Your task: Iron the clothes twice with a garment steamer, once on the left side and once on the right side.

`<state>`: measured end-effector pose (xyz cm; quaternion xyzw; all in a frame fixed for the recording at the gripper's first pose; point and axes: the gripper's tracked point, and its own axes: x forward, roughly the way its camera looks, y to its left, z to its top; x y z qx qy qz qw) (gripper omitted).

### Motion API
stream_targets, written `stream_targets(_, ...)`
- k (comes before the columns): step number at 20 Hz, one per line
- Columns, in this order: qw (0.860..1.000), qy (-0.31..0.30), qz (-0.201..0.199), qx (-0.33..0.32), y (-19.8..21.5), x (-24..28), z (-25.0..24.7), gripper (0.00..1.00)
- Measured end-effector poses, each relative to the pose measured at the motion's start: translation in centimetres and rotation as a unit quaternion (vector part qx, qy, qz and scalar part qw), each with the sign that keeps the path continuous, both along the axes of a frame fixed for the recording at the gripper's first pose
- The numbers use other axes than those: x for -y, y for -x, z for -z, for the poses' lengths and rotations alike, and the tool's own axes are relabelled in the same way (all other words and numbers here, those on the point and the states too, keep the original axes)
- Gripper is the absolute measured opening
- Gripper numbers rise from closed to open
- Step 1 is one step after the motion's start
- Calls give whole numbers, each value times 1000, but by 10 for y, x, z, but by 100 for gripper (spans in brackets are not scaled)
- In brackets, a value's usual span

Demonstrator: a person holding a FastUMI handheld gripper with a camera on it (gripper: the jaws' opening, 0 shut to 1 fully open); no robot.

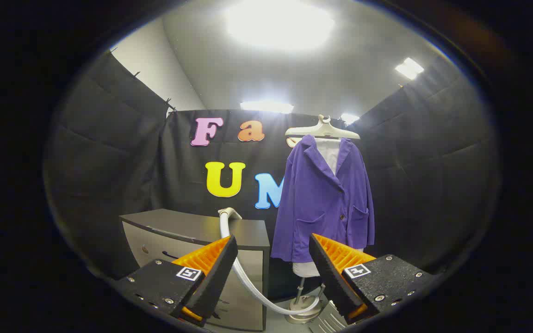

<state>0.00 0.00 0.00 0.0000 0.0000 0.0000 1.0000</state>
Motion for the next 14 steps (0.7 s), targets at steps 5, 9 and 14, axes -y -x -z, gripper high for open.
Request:
stream_targets(5, 1000, -2, -1, -6, -2, 2, 4, 96)
stream_targets(9, 1000, -8, 4, -2, 1, 3, 1, 96)
stream_targets(14, 1000, -8, 8, 3, 4, 8, -4, 96)
